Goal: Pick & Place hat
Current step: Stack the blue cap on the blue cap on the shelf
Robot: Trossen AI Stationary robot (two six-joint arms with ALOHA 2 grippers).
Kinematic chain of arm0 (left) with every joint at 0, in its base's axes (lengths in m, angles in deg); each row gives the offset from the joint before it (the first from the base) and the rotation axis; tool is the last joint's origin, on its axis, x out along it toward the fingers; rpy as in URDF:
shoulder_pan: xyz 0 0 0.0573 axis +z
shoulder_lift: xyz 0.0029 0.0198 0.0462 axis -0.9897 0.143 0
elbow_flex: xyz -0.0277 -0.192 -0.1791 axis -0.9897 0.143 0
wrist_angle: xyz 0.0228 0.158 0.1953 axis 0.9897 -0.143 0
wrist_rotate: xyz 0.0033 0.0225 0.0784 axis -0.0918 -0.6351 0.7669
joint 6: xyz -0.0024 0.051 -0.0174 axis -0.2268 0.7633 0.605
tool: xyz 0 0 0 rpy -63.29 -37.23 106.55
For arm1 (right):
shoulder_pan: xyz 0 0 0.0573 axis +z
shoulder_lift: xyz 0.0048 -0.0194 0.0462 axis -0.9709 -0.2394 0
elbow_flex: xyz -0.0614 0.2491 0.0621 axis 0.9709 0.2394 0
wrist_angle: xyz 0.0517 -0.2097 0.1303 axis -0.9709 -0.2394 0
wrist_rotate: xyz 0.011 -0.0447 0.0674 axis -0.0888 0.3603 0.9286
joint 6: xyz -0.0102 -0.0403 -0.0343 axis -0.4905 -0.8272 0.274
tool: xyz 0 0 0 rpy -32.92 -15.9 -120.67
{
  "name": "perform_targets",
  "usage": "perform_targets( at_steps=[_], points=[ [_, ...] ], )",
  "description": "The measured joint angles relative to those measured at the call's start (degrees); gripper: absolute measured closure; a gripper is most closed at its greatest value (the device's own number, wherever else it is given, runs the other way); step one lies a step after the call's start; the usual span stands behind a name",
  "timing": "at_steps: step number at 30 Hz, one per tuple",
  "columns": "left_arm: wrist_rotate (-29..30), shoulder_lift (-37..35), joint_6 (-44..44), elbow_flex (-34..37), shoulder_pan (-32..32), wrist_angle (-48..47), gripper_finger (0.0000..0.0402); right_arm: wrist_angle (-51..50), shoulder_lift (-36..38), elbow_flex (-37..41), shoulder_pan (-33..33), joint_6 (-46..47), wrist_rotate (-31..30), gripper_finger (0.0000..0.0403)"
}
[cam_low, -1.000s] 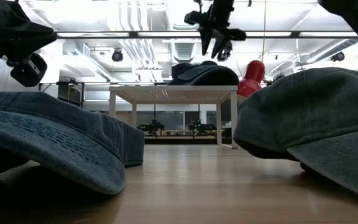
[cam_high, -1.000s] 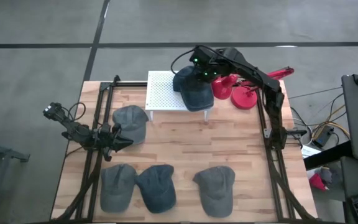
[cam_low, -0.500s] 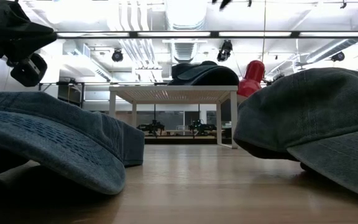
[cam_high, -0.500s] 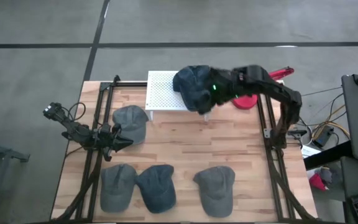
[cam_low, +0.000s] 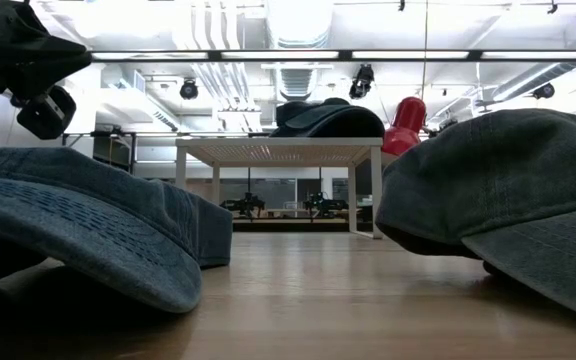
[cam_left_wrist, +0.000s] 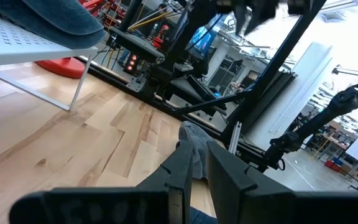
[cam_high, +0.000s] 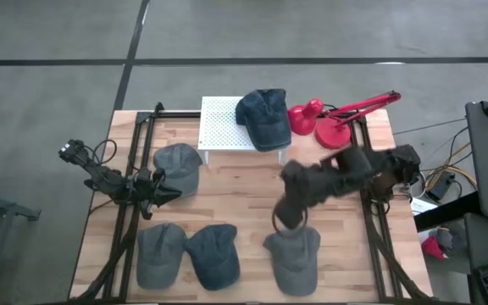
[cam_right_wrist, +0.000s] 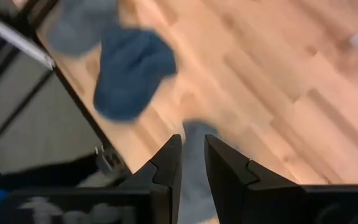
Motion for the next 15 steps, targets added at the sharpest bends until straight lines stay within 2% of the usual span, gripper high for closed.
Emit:
perform_targets(
  at_steps=[8,10,12,15],
  points=[
    [0.0,0.0,-0.5,0.0,0.0,0.1,0.0351,0.0,0.1,7.7,8.6,-0.1,0.5,0.0338],
    [0.0,0.0,-3.0,0.0,0.0,0.7,0.0351,0.0,0.1,9.9,10.1,-0.6,0.2,0.0340],
    [-0.3,0.0,-5.3,0.0,0.0,2.0,0.0351,0.0,0.1,12.6,11.5,-2.2,-1.0,0.0343],
    [-4.3,0.1,-4.8,0.0,-0.1,6.3,0.0351,0.0,0.7,17.1,13.6,-4.7,-5.4,0.0348]
  ],
)
